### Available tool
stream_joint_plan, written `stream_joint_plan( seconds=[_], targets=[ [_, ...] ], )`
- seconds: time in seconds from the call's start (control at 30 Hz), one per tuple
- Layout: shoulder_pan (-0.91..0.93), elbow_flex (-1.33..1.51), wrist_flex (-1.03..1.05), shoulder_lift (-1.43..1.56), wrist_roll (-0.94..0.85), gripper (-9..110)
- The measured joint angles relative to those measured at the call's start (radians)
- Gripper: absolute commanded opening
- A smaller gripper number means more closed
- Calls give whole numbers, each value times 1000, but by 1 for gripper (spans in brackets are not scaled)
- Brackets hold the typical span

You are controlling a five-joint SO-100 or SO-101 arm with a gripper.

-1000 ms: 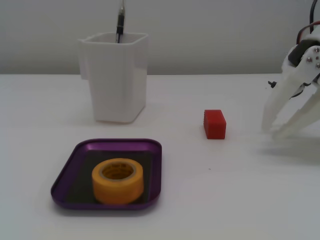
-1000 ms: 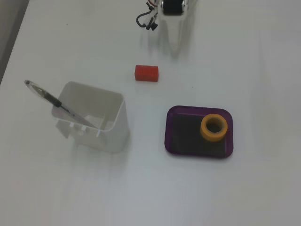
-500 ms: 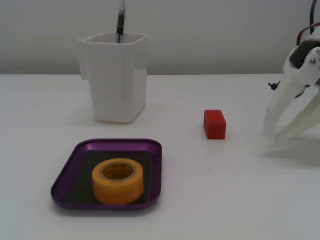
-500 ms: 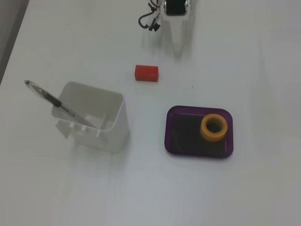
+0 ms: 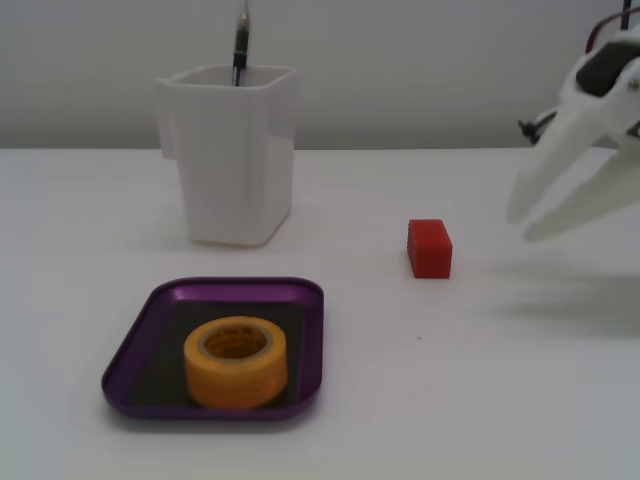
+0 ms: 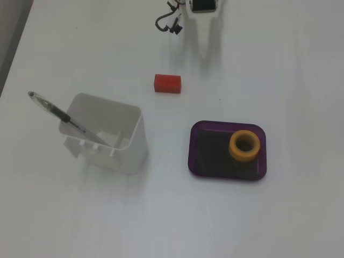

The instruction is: Pick up the red cube and place it in the box.

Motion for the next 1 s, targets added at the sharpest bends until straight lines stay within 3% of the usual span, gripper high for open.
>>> stream_joint_plan(
  seconds=[0.13,0.3,0.5,0.73,1.0],
  targets=[
    [107,-91,-18,-66,-107,3],
    [161,-207,-71,-391,-222,8],
    [158,-434,-78,-873,-233,20],
    [170,-689,-66,-1331,-233,21],
    [230,-845,-71,-1632,-236,21]
  ],
)
